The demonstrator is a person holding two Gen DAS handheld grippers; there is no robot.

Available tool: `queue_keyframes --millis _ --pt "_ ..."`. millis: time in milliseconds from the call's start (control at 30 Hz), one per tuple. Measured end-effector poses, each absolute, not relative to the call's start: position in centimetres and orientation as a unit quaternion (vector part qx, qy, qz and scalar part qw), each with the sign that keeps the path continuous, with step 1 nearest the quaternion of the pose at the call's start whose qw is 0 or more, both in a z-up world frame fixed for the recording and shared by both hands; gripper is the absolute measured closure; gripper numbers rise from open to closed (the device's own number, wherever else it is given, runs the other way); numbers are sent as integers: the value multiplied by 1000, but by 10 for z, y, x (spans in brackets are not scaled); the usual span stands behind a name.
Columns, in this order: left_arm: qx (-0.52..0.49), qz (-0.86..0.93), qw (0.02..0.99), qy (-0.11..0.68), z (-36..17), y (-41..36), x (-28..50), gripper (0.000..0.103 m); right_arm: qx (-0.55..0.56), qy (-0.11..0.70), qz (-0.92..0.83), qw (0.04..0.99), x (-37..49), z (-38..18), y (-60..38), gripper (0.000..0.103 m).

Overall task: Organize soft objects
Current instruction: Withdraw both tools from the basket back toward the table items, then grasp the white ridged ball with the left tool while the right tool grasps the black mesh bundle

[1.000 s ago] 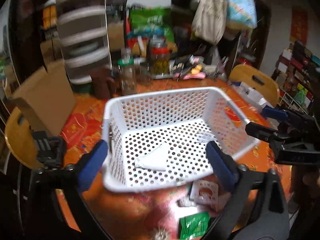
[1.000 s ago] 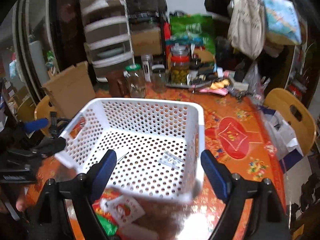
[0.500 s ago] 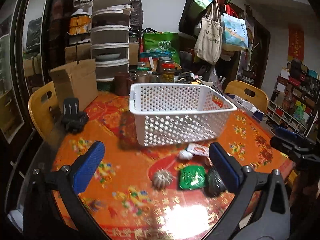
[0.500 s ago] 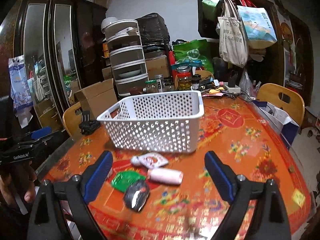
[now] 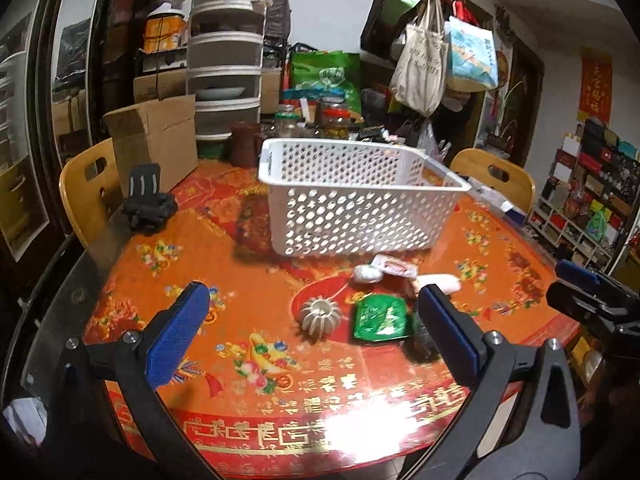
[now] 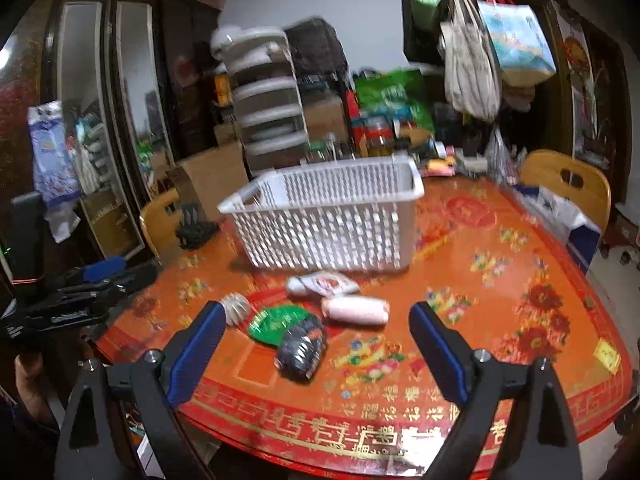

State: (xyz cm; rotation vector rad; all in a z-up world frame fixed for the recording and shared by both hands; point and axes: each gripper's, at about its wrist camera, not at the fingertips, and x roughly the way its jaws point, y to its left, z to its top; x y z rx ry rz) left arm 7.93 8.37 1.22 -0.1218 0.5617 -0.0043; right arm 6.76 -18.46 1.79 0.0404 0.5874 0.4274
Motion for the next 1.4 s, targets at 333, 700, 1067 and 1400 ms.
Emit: queue_keyframes --millis 333,700,1067,1400 --pt "-60 -5 932 357 -64 82 134 0 16 370 212 904 103 -57 -158 33" --pt "-58 -15 927 371 -90 77 158 2 9 383 232 894 113 -78 -140 41" --pt "-43 -15 925 378 -97 68 171 24 11 390 249 886 120 -84 -131 50" --pt "-36 -15 922 385 -100 64 176 39 10 391 257 884 122 -86 -130 51"
